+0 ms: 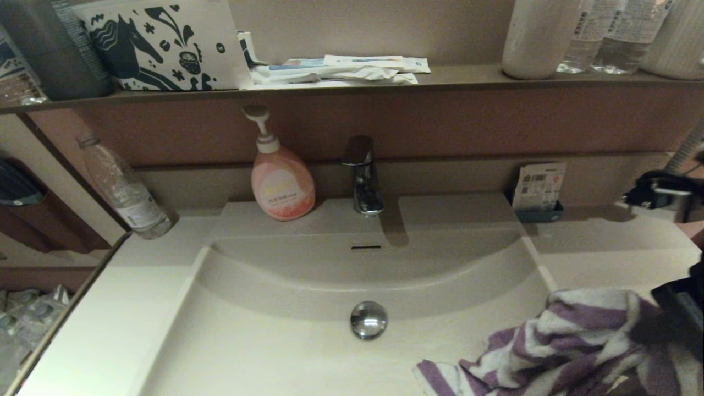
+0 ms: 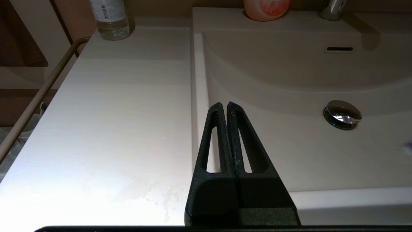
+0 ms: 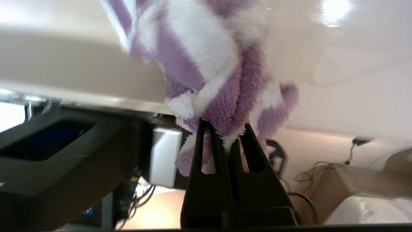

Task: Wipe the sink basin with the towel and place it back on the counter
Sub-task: Wipe the sink

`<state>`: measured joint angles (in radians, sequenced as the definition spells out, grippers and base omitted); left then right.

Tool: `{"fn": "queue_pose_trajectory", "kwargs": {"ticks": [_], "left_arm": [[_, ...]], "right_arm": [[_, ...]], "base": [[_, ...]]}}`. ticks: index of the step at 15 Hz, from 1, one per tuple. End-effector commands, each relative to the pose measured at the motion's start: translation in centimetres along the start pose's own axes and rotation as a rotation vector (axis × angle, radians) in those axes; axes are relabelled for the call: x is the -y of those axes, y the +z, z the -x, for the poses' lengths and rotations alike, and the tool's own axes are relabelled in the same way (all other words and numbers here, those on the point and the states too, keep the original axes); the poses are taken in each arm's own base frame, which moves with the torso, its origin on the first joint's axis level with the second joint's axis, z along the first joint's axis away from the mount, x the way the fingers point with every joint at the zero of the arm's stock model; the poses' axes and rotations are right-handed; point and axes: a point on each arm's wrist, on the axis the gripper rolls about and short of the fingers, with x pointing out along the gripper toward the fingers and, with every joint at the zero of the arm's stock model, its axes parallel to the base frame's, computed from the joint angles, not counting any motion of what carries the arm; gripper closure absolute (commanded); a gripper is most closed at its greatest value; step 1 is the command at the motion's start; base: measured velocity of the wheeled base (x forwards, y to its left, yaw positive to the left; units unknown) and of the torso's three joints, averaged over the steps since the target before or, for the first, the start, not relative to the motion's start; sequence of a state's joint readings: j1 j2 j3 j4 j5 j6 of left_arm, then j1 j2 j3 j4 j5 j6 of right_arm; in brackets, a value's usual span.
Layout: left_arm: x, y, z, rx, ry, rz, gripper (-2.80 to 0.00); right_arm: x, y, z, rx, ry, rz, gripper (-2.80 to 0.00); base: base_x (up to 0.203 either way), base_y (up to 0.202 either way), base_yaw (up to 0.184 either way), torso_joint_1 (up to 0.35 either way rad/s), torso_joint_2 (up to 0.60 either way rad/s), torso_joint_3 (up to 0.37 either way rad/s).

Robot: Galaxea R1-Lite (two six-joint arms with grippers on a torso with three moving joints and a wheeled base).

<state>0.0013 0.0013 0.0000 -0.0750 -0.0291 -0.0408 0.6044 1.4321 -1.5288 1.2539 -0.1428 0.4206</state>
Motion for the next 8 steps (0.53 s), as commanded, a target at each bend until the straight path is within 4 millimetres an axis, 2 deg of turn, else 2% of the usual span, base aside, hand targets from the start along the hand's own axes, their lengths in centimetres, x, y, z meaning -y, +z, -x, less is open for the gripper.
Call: {"fn": "queue_pose_trajectory", "kwargs": {"ticks": [1, 4, 6, 8], "left_arm": [[0.0, 0.0, 0.0, 0.001, 0.0, 0.001, 0.0], [0.0, 0.0, 0.0, 0.0, 0.0, 0.001, 0.0], [0.0, 0.0, 0.0, 0.0, 0.0, 0.001, 0.0], [0.0, 0.0, 0.0, 0.0, 0.0, 0.001, 0.0]], "right_arm": [[2.8, -1.7, 2.7, 0.08, -0.027, -0.092, 0.0], [5.8, -1.9, 2.8, 0.052, -0.16, -0.273, 0.0], [7.5, -2.8, 1.3, -0.037, -0.231, -0.367, 0.0], [8.8, -3.0, 0.7, -0.055, -0.271, -0.436, 0.0]], "base": [[0.0, 0.0, 0.0, 0.0, 0.0, 0.0], [0.0, 0.0, 0.0, 0.0, 0.0, 0.0], [0.0, 0.0, 0.0, 0.0, 0.0, 0.0], [0.0, 0.0, 0.0, 0.0, 0.0, 0.0]]}}
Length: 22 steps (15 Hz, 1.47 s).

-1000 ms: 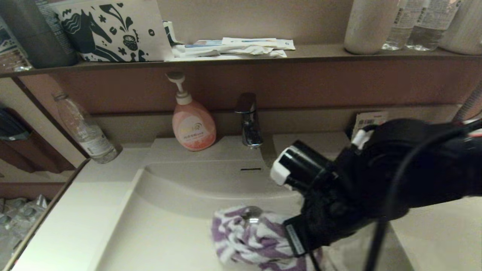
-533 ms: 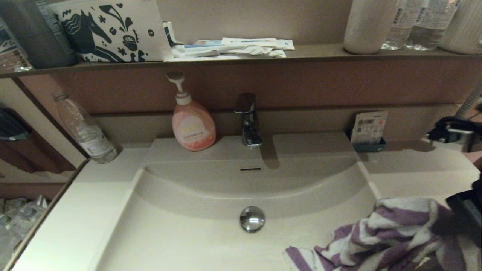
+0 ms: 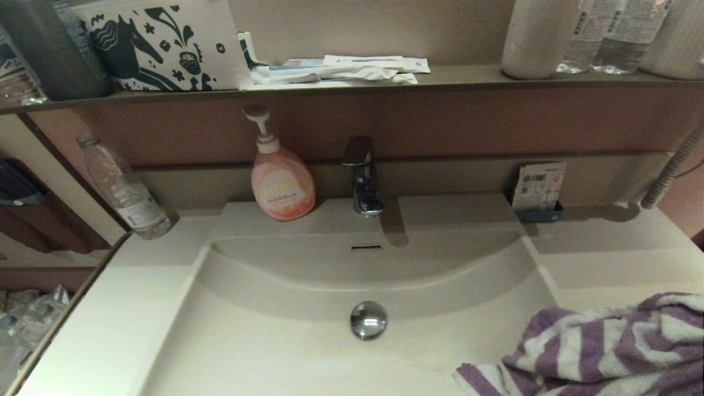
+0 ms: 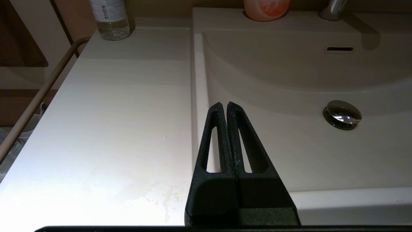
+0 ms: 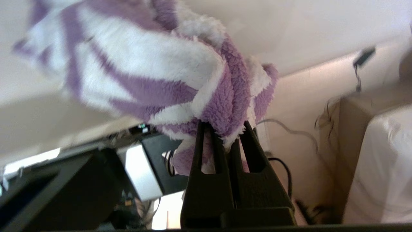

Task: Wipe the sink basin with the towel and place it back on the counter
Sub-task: Wipe the sink

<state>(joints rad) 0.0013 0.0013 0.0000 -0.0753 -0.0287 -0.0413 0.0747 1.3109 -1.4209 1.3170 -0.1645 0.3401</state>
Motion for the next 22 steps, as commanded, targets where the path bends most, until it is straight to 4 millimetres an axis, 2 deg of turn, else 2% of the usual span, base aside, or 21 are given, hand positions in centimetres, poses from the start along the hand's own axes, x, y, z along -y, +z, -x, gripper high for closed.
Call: {"fn": "queue_pose_trajectory", "kwargs": {"ticks": [1, 2, 4, 6, 9, 11, 14, 18, 20, 22], "left_arm": [[0.0, 0.0, 0.0, 0.001, 0.0, 0.0, 0.0], [0.0, 0.0, 0.0, 0.001, 0.0, 0.0, 0.0], [0.0, 0.0, 0.0, 0.001, 0.0, 0.0, 0.0], [0.0, 0.0, 0.0, 0.001, 0.0, 0.0, 0.0], [0.0, 0.0, 0.0, 0.0, 0.0, 0.0, 0.0], [0.0, 0.0, 0.0, 0.001, 0.0, 0.0, 0.0], [0.0, 0.0, 0.0, 0.001, 0.0, 0.0, 0.0], [0.0, 0.0, 0.0, 0.0, 0.0, 0.0, 0.0], [0.0, 0.0, 0.0, 0.001, 0.0, 0.0, 0.0], [0.0, 0.0, 0.0, 0.001, 0.0, 0.0, 0.0]], "right_arm": [[0.9, 0.1, -1.1, -0.04, -0.044, -0.055, 0.0], [1.1, 0.3, -1.9, -0.045, -0.054, -0.064, 0.0], [1.5, 1.4, -1.5, 0.042, -0.041, -0.105, 0.0], [1.8, 2.6, 0.3, 0.115, 0.0, -0.129, 0.0], [2.2, 3.0, 5.0, 0.189, 0.189, -0.146, 0.0], [2.5, 3.7, 7.0, 0.236, 0.263, -0.168, 0.0], [2.7, 5.5, 7.4, 0.321, 0.312, -0.215, 0.0], [3.2, 6.4, 8.7, 0.492, 0.369, -0.333, 0.0], [4.4, 6.8, 9.2, 0.579, 0.327, -0.399, 0.0], [6.3, 7.3, 8.9, 0.614, 0.242, -0.463, 0.0]], "base": [[0.0, 0.0, 0.0, 0.0, 0.0, 0.0], [0.0, 0.0, 0.0, 0.0, 0.0, 0.0], [0.0, 0.0, 0.0, 0.0, 0.0, 0.0], [0.0, 0.0, 0.0, 0.0, 0.0, 0.0], [0.0, 0.0, 0.0, 0.0, 0.0, 0.0], [0.0, 0.0, 0.0, 0.0, 0.0, 0.0], [0.0, 0.0, 0.0, 0.0, 0.0, 0.0], [0.0, 0.0, 0.0, 0.0, 0.0, 0.0], [0.0, 0.0, 0.0, 0.0, 0.0, 0.0], [0.0, 0.0, 0.0, 0.0, 0.0, 0.0]]}}
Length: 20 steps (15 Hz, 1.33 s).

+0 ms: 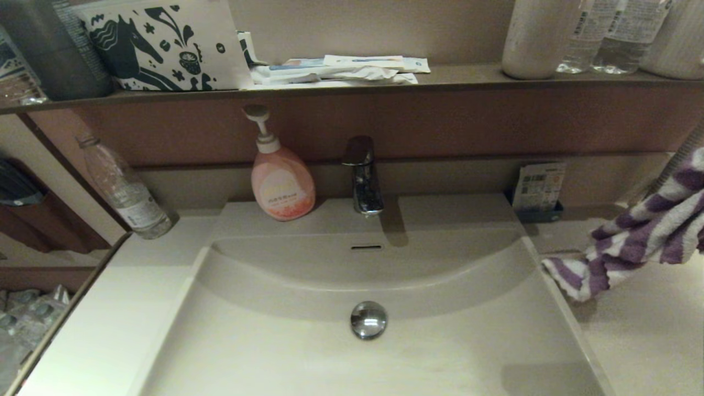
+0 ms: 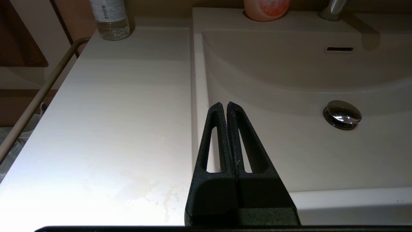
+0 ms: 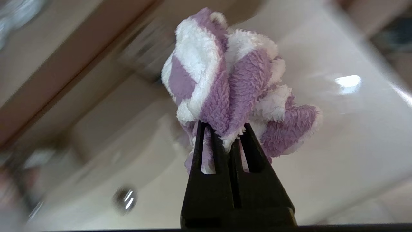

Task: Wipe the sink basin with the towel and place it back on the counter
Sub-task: Wipe the sink

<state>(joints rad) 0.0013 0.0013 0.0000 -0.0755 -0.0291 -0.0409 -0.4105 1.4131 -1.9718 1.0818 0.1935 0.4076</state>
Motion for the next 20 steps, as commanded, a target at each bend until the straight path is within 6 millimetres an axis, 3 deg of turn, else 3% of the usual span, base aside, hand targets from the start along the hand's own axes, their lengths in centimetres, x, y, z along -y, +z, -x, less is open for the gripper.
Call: {"fn": "queue_pose_trajectory", "kwargs": {"ticks": [1, 6, 12, 15, 20], "left_arm": [[0.0, 0.0, 0.0, -0.001, 0.0, 0.001, 0.0], [0.0, 0.0, 0.0, -0.001, 0.0, 0.001, 0.0], [0.0, 0.0, 0.0, 0.001, 0.0, 0.001, 0.0], [0.0, 0.0, 0.0, 0.001, 0.0, 0.001, 0.0], [0.0, 0.0, 0.0, 0.001, 0.0, 0.001, 0.0]], "right_arm": [[1.4, 0.6, -0.7, 0.006, -0.071, -0.033, 0.0], [2.7, -0.7, -3.8, -0.118, -0.111, -0.046, 0.0], [2.0, 0.1, -7.1, -0.015, -0.046, -0.023, 0.0], [4.2, -1.1, -11.8, -0.042, -0.112, -0.043, 0.0], [6.1, -6.4, -19.4, -0.07, -0.157, 0.03, 0.0]], "base": [[0.0, 0.0, 0.0, 0.0, 0.0, 0.0], [0.0, 0.0, 0.0, 0.0, 0.0, 0.0], [0.0, 0.0, 0.0, 0.0, 0.0, 0.0], [0.0, 0.0, 0.0, 0.0, 0.0, 0.0], [0.0, 0.0, 0.0, 0.0, 0.0, 0.0]]}}
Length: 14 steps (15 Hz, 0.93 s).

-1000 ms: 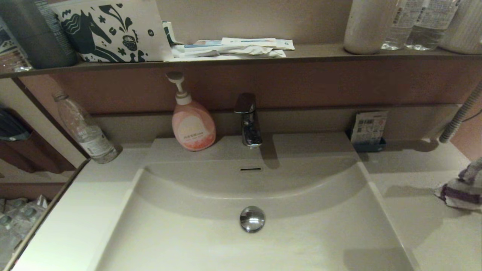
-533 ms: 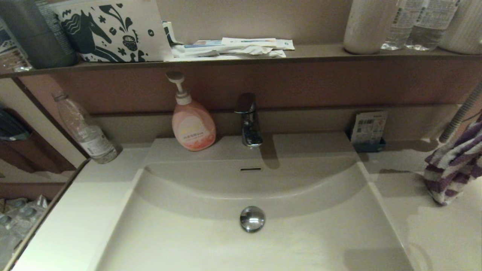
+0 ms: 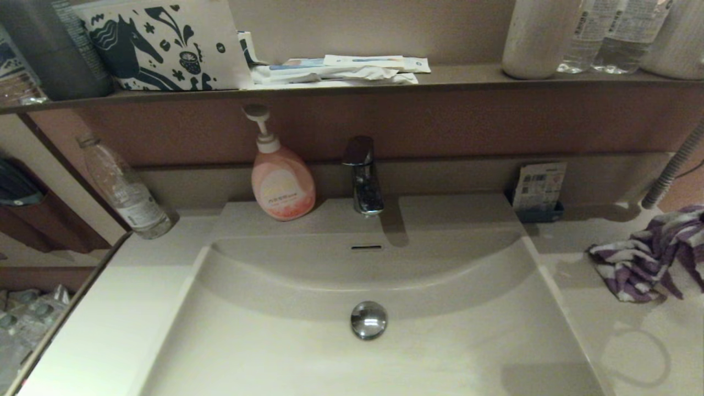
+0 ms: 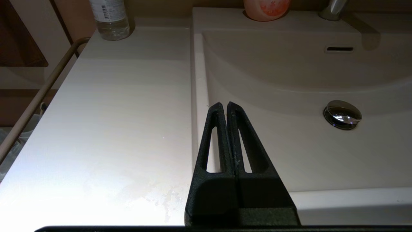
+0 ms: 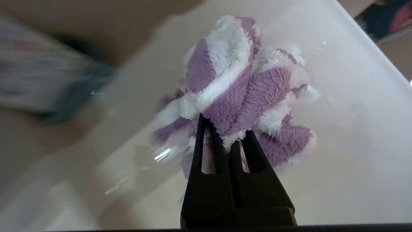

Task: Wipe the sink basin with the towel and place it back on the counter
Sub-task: Wipe the sink

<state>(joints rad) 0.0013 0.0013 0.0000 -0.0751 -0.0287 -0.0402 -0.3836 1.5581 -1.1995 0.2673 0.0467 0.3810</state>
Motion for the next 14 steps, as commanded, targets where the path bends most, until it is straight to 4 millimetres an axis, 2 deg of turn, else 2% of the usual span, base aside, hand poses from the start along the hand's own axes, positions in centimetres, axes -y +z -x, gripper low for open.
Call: {"fn": "queue_pose_trajectory", "kwargs": {"ticks": [1, 3, 5, 7, 9, 14], "left_arm": [[0.0, 0.0, 0.0, 0.001, 0.0, 0.001, 0.0], [0.0, 0.0, 0.0, 0.0, 0.0, 0.001, 0.0], [0.0, 0.0, 0.0, 0.0, 0.0, 0.001, 0.0], [0.0, 0.0, 0.0, 0.0, 0.0, 0.001, 0.0], [0.0, 0.0, 0.0, 0.001, 0.0, 0.001, 0.0], [0.0, 0.0, 0.0, 0.0, 0.0, 0.001, 0.0]], "right_arm": [[0.5, -2.0, -3.3, -0.031, -0.029, 0.01, 0.0], [1.6, -4.6, -5.0, -0.103, -0.082, 0.053, 0.0], [2.9, -6.2, -6.3, -0.151, -0.193, 0.105, 0.0], [4.8, -6.5, -7.6, -0.186, -0.268, 0.106, 0.0], [5.6, -6.6, -9.0, -0.185, -0.279, 0.095, 0.0], [5.7, -7.3, -11.9, -0.214, -0.283, 0.096, 0.0]], "base": [[0.0, 0.0, 0.0, 0.0, 0.0, 0.0], [0.0, 0.0, 0.0, 0.0, 0.0, 0.0], [0.0, 0.0, 0.0, 0.0, 0.0, 0.0], [0.0, 0.0, 0.0, 0.0, 0.0, 0.0], [0.0, 0.0, 0.0, 0.0, 0.0, 0.0], [0.0, 0.0, 0.0, 0.0, 0.0, 0.0]]}}
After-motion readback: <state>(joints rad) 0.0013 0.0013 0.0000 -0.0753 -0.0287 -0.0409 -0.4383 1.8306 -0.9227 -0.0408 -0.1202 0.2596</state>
